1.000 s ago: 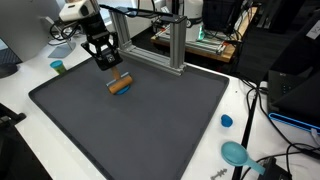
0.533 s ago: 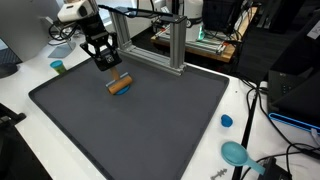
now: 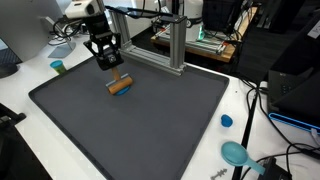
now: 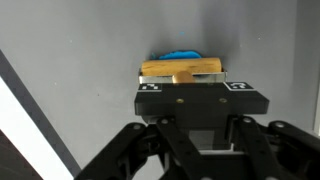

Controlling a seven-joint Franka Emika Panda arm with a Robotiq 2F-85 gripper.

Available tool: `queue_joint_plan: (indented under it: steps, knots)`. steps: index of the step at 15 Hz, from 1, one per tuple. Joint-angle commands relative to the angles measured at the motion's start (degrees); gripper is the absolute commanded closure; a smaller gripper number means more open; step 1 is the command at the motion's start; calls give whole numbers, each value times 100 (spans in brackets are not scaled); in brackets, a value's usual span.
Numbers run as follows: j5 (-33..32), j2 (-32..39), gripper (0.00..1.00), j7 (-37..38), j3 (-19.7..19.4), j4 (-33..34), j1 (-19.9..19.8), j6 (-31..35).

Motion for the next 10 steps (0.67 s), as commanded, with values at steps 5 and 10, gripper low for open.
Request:
queue_joint_plan:
  steps: [5, 10]
  knots:
    - [751, 662, 78, -466, 154, 533, -398, -500]
    - [829, 1189, 78, -531, 126, 1209, -527, -1022]
